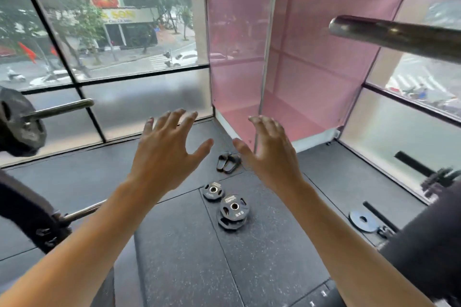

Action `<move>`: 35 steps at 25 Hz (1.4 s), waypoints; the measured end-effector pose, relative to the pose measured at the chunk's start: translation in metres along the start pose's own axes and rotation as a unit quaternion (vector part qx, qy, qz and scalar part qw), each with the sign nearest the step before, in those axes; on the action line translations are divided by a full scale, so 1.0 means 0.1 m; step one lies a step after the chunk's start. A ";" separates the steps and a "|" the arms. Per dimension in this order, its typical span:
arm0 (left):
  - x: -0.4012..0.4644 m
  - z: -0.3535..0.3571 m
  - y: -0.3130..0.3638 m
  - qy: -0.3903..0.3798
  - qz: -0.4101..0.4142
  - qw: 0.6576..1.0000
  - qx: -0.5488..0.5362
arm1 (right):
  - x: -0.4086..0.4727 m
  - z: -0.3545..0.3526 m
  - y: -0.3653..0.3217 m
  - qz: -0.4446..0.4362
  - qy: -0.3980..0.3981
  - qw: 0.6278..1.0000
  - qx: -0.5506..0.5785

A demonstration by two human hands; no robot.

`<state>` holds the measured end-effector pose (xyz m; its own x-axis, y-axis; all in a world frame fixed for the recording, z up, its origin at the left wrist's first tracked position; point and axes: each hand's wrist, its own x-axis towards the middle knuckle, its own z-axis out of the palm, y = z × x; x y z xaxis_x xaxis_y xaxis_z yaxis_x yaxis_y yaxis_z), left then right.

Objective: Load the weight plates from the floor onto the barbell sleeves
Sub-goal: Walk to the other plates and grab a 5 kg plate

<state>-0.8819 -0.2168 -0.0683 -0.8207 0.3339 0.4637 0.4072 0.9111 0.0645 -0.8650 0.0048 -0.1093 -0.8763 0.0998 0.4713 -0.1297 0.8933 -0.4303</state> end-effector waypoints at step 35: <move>3.51 6.99 -1.64 -0.360 -0.080 0.918 -0.150 | 3.45 5.53 3.38 0.276 -0.257 0.925 -0.054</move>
<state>-1.5169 -0.0797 -0.5343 -0.8882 0.3724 -0.2690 0.2615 0.8913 0.3705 -1.4679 0.0990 -0.5184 -0.9038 0.3565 -0.2366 0.4252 0.8100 -0.4038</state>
